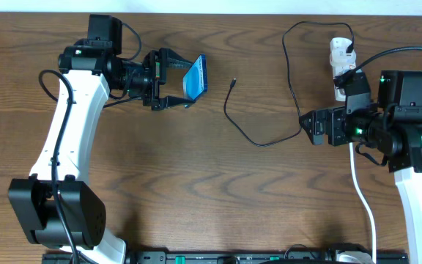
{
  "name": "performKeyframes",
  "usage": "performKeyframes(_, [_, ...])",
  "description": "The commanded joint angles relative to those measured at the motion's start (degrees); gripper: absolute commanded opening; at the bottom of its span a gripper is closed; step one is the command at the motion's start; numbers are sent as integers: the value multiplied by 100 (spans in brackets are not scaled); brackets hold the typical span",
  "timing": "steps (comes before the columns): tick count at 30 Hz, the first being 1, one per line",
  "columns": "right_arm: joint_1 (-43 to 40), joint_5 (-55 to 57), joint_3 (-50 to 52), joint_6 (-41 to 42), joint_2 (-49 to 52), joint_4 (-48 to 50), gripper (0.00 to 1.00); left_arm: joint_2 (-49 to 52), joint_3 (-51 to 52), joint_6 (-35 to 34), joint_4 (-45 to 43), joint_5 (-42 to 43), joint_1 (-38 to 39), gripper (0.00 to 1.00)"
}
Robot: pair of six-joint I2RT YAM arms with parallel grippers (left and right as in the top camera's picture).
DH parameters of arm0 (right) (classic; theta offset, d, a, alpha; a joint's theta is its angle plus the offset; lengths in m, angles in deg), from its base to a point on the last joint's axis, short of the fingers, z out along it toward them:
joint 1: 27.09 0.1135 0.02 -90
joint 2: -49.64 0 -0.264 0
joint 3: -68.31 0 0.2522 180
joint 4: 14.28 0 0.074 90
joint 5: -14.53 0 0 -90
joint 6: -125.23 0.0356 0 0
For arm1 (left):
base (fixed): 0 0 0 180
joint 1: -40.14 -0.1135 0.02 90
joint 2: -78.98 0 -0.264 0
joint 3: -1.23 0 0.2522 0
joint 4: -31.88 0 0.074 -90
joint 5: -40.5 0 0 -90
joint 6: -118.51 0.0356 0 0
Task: Plug charger to phone and switch on socket
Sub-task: 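Lift the phone with the left gripper and tilt it upright, then move the right gripper toward the phone's bottom end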
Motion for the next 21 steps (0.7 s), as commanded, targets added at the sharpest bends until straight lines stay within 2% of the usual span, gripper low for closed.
performKeyframes(1, [33, -59, -98, 28, 33, -20, 99, -96, -39, -26, -7, 586, -20, 7])
performKeyframes(12, [35, -142, -98, 160, 35, 46, 99, -96, -39, 249, -9, 470, -20, 8])
performKeyframes(17, [72, -708, -98, 472, 42, 396, 99, -96, -39, 348, -9, -511, 4, 7])
performKeyframes(21, [258, -782, -94, 1064, 122, 754, 99, -94, -39, 448, -9, -1513, 87, 8])
